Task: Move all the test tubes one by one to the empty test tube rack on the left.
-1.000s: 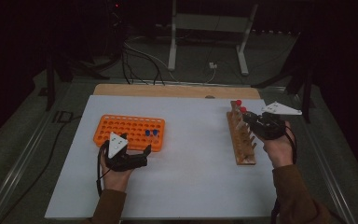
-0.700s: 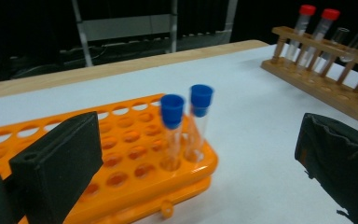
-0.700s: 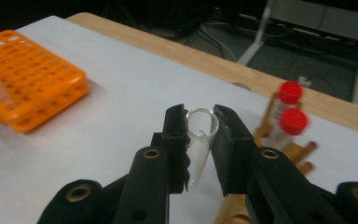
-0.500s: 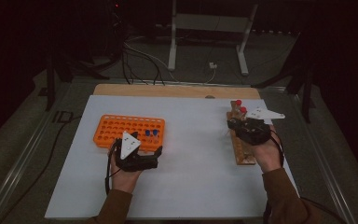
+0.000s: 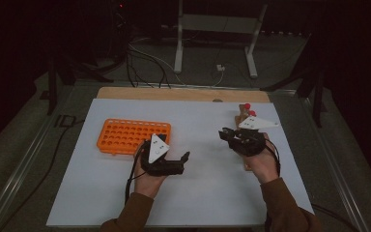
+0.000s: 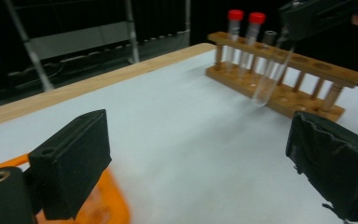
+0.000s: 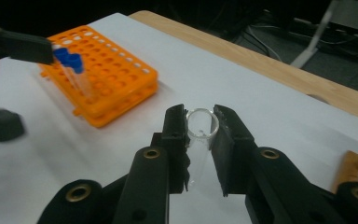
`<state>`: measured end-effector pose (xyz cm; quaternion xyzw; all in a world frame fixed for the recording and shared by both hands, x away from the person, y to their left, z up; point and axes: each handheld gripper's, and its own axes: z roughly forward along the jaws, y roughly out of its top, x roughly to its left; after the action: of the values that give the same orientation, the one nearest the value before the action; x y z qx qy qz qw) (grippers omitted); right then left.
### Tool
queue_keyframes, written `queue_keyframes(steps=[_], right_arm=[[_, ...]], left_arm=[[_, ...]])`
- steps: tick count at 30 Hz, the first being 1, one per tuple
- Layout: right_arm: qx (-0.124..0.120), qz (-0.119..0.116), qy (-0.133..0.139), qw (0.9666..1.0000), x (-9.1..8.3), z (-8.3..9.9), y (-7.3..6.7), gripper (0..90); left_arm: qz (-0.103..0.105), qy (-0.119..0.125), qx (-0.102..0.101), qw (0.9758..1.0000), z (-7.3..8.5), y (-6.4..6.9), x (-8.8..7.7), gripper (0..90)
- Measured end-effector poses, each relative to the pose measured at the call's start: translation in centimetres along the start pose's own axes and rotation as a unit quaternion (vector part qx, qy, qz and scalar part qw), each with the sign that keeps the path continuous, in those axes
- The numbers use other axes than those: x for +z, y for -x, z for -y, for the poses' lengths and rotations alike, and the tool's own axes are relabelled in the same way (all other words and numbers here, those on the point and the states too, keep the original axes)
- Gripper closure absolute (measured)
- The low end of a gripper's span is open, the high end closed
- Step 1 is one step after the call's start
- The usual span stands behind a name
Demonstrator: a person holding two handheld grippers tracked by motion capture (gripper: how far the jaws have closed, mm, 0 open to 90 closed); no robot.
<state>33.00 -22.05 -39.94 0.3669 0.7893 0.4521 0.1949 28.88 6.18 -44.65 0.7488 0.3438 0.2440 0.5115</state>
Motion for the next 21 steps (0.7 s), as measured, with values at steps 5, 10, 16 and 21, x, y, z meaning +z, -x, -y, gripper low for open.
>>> queue_keyframes(steps=[5, 10, 16, 21], right_arm=[[-0.001, -0.021, 0.001, 0.9998, 0.4, 0.0, -1.0, 75.9], [0.001, -0.042, 0.002, 0.9991, 0.8, 0.0, -2.0, 75.9], [-0.003, -0.062, 0.000, 0.9981, 1.2, -0.1, -3.0, 75.8], [-0.001, -0.075, 0.003, 0.9972, 1.4, -0.2, -3.6, 75.8]], left_arm=[[0.020, -0.007, 0.014, 0.9997, -0.4, 1.3, 1.3, 11.1], [0.037, -0.011, 0.013, 0.9992, -0.7, 2.1, 2.2, 16.2], [0.040, -0.016, 0.018, 0.9989, -0.7, 3.0, 3.1, 24.1], [0.042, -0.018, 0.019, 0.9988, -0.8, 3.2, 3.3, 37.7]])
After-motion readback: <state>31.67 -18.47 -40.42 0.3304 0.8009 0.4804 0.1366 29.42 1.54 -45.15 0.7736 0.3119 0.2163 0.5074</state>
